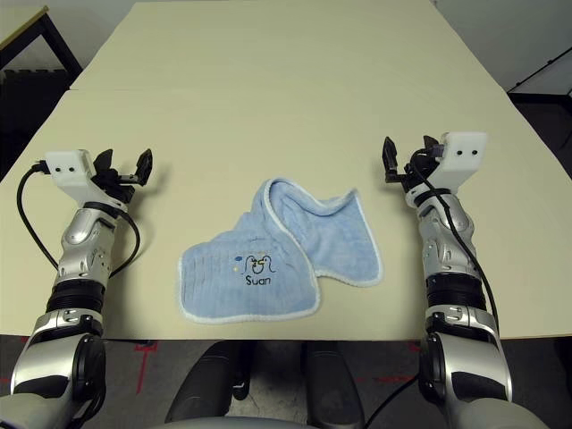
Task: Fold the towel and set it aside.
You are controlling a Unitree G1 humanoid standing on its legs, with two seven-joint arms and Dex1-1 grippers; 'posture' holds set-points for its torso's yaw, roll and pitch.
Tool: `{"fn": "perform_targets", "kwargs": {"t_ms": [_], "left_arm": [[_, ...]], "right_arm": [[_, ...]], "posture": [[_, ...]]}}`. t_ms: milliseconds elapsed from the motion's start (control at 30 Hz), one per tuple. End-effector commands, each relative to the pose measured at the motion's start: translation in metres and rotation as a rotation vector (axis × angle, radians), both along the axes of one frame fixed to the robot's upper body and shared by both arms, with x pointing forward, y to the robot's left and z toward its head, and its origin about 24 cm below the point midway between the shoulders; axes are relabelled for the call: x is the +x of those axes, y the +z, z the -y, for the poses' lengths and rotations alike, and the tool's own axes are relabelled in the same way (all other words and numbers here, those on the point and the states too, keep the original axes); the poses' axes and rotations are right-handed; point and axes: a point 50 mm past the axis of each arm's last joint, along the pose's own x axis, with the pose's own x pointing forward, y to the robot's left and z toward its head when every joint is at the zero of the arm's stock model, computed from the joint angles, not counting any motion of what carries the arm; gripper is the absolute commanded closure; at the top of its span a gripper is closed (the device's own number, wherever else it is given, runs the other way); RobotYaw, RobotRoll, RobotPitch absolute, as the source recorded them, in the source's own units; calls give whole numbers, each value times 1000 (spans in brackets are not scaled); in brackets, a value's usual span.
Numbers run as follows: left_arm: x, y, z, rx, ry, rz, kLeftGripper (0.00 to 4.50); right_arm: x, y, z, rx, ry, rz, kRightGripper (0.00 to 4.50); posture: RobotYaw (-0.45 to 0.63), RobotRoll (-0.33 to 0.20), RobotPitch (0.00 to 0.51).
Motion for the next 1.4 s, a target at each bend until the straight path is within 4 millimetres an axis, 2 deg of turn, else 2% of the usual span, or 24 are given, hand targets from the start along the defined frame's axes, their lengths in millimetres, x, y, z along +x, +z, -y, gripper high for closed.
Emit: {"fn": "perform_targets", "kwargs": {"t_ms": [33,300,500,633,933,1100,1267,1400], "left_arm": [[1,-3,-3,22,6,-31,8],[1,-4,-4,17,16,-39,8],[3,2,-4,21,-40,-39,8],[3,7,-3,70,-144,-57,8],[-6,19,-5,248,-520,-149,8],[-16,24,2,298,-792,-194,8],[-21,25,8,341,-917,-228,8],[-23,22,16,369,-972,-236,8]], "right_arm": [[-2,-1,1,-7,-8,-7,39],[-1,-1,-2,-3,-4,-9,39],[-1,0,-1,-8,10,-16,39],[0,0,1,-20,33,-30,39],[-1,2,6,-54,139,-81,39],[-3,10,7,-142,351,-140,39],[-5,28,11,-294,621,-200,39],[-6,41,20,-353,722,-233,39]], "posture": [[-44,0,152],[-40,0,155],[-25,0,154],[-19,0,154],[0,0,169],[-2,0,181],[1,0,187],[1,0,188]]}}
